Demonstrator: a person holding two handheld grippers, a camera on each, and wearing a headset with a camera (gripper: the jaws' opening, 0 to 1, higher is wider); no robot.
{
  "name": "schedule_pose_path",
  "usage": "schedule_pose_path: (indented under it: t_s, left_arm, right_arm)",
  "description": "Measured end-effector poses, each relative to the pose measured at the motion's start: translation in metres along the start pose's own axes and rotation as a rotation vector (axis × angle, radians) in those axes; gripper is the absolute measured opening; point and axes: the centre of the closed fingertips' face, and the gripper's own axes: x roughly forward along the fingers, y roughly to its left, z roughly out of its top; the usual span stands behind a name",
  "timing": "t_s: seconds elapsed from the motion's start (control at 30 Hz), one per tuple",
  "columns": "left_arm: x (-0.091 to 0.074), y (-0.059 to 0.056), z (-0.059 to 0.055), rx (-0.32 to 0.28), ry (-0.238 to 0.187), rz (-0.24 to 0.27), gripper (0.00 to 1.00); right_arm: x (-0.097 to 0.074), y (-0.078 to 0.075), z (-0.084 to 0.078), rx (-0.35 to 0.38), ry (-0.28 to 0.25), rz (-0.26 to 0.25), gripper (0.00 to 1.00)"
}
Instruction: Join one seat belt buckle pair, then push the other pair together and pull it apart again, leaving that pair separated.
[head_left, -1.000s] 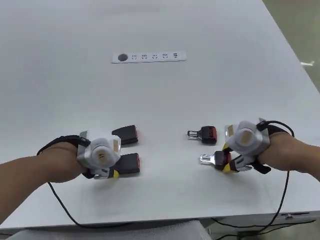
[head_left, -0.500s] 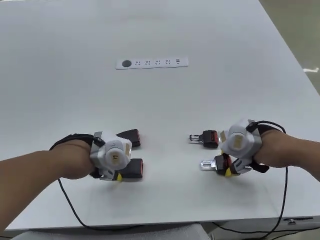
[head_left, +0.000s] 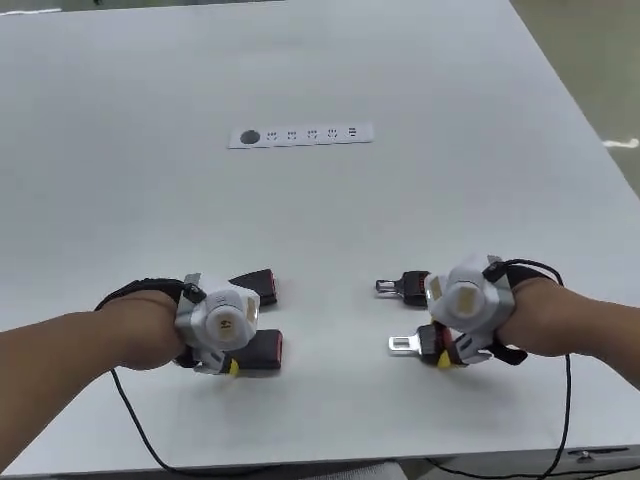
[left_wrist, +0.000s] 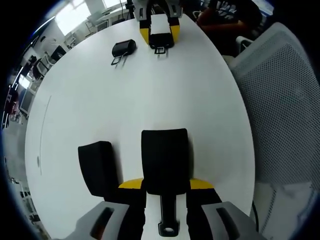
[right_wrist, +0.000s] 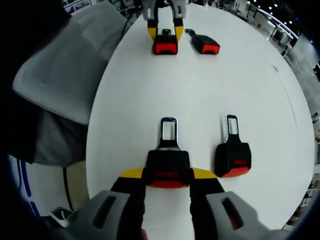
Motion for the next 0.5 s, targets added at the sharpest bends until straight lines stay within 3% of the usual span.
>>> schedule_pose_path:
  t_s: [0.5]
  left_arm:
    - [0.000, 0.000, 0.001, -0.005, -0.002, -0.004, 0.32]
  right_arm:
    - [0.024, 0.003, 0.079, 0.022, -0.164, -0.006, 0.34]
